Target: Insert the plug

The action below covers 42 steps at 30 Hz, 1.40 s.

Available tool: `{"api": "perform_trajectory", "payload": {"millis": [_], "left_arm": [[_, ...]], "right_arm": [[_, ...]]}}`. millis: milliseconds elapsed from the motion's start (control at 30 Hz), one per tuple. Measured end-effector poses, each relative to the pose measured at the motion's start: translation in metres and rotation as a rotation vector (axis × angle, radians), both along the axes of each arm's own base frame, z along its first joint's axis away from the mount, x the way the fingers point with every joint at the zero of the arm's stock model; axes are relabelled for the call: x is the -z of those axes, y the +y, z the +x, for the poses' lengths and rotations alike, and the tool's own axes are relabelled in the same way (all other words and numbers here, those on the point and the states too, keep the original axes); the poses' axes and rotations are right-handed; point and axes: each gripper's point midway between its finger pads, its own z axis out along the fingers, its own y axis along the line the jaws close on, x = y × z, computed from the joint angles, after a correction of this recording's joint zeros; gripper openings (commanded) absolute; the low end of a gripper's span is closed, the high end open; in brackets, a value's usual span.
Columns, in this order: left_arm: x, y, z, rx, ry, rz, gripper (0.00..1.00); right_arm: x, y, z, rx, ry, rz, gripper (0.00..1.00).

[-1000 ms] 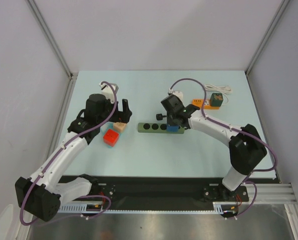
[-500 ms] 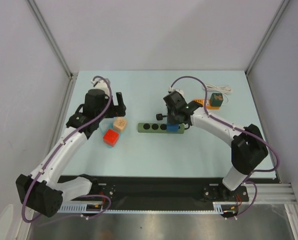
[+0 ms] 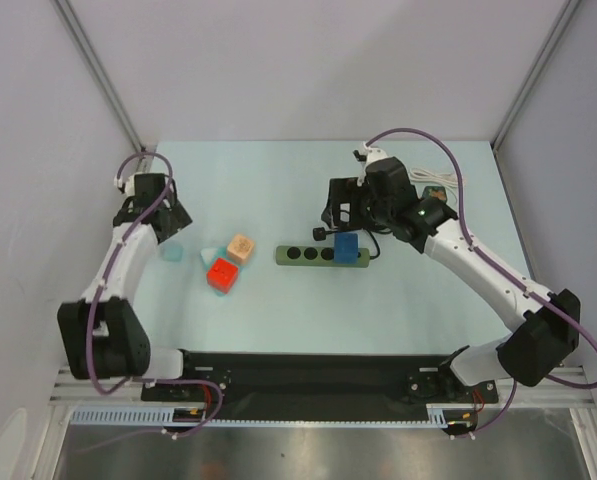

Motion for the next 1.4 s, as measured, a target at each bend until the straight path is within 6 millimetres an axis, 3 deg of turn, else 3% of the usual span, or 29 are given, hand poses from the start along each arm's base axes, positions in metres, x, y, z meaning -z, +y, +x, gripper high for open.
{"api": "perform_trajectory", "payload": {"millis": [33, 167, 267, 500, 700, 933, 1067, 1200, 1267, 1367, 1400], "left_arm": [[0.018, 0.008, 0.001, -0.024, 0.051, -0.019, 0.84], [0.079, 0.035, -0.011, -0.13, 0.205, -0.157, 0.85], [0.098, 0.041, -0.013, -0.15, 0.256, -0.193, 0.97], [0.129, 0.031, 0.006, -0.161, 0.312, -0.276, 0.98], [0.144, 0.03, 0.012, -0.207, 0.339, -0.297, 0.93], [0.149, 0.034, 0.009, -0.245, 0.356, -0.266, 0.72], [0.15, 0.035, 0.008, -0.249, 0.359, -0.263, 0.68], [0.15, 0.034, 0.009, -0.253, 0.356, -0.268, 0.44], [0.15, 0.034, 0.009, -0.252, 0.356, -0.267, 0.39], [0.15, 0.034, 0.008, -0.245, 0.359, -0.259, 0.47], [0.15, 0.034, 0.008, -0.242, 0.362, -0.251, 0.67]], "right_arm": [[-0.001, 0.001, 0.0, -0.016, -0.002, 0.01, 1.0], [-0.004, 0.004, 0.001, -0.063, -0.012, 0.041, 1.0], [-0.001, 0.004, -0.004, -0.092, -0.01, 0.057, 1.0], [0.002, -0.003, -0.008, -0.119, -0.011, 0.079, 1.0], [0.004, -0.012, -0.002, -0.114, -0.013, 0.081, 1.0], [0.007, -0.018, 0.0, -0.104, -0.008, 0.079, 1.0], [0.006, -0.018, -0.001, -0.104, -0.012, 0.082, 1.0], [0.002, -0.02, -0.004, -0.103, -0.02, 0.087, 1.0], [0.0, -0.021, -0.006, -0.103, -0.025, 0.091, 1.0], [-0.004, -0.022, -0.009, -0.104, -0.033, 0.095, 1.0], [-0.006, -0.023, -0.009, -0.104, -0.037, 0.097, 1.0]]}}
